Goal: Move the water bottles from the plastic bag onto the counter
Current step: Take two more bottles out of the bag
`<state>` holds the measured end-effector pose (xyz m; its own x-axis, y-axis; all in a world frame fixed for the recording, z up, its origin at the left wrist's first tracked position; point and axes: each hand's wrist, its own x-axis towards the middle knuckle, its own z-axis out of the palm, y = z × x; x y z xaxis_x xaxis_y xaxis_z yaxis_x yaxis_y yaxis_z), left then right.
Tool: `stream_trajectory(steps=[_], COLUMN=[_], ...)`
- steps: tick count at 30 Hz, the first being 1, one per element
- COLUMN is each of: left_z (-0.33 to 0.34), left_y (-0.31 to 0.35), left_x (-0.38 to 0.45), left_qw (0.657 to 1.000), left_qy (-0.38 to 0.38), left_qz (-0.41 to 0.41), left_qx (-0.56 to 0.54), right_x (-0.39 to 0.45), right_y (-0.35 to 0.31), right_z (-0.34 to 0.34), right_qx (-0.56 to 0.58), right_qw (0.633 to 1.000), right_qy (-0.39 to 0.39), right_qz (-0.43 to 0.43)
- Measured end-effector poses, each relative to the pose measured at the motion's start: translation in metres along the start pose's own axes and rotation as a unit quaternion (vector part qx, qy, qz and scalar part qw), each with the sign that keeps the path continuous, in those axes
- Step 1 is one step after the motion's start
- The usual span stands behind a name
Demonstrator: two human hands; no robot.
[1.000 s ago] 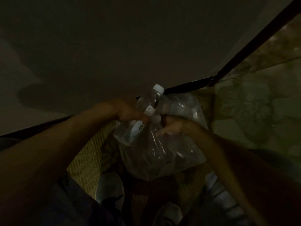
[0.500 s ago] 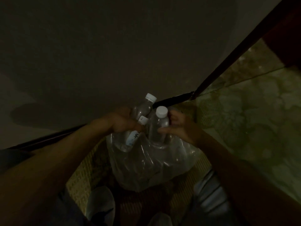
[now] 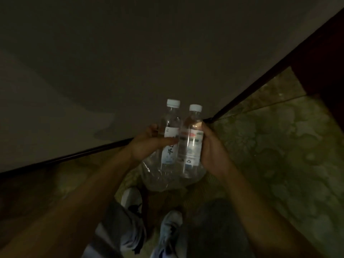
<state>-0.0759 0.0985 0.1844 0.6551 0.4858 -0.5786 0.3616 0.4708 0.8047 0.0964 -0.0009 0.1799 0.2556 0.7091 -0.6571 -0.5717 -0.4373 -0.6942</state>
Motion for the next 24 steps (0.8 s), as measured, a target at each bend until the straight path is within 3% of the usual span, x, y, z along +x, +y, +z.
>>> stream_trajectory(steps=[7, 11, 18, 24], left_z=[0.018, 0.026, 0.038, 0.046], left_y=[0.093, 0.142, 0.196, 0.227], left_x=[-0.122, -0.187, -0.281, -0.352], left_qw=[0.996, 0.989, 0.977, 0.956], left_qy=[0.051, 0.114, 0.167, 0.238], left_qz=[-0.027, -0.033, 0.038, 0.101], left_qx=[-0.064, -0.083, -0.127, -0.138], right_x=[-0.112, -0.176, -0.250, -0.310], right_y=[-0.070, -0.116, -0.183, -0.202], right_z=[0.079, 0.109, 0.153, 0.203], right_qx=[-0.135, -0.105, -0.215, -0.254], right_qw=[0.989, 0.993, 0.975, 0.957], right_qy=[0.061, 0.030, -0.039, -0.092], right_qz=[0.002, -0.034, -0.031, -0.100])
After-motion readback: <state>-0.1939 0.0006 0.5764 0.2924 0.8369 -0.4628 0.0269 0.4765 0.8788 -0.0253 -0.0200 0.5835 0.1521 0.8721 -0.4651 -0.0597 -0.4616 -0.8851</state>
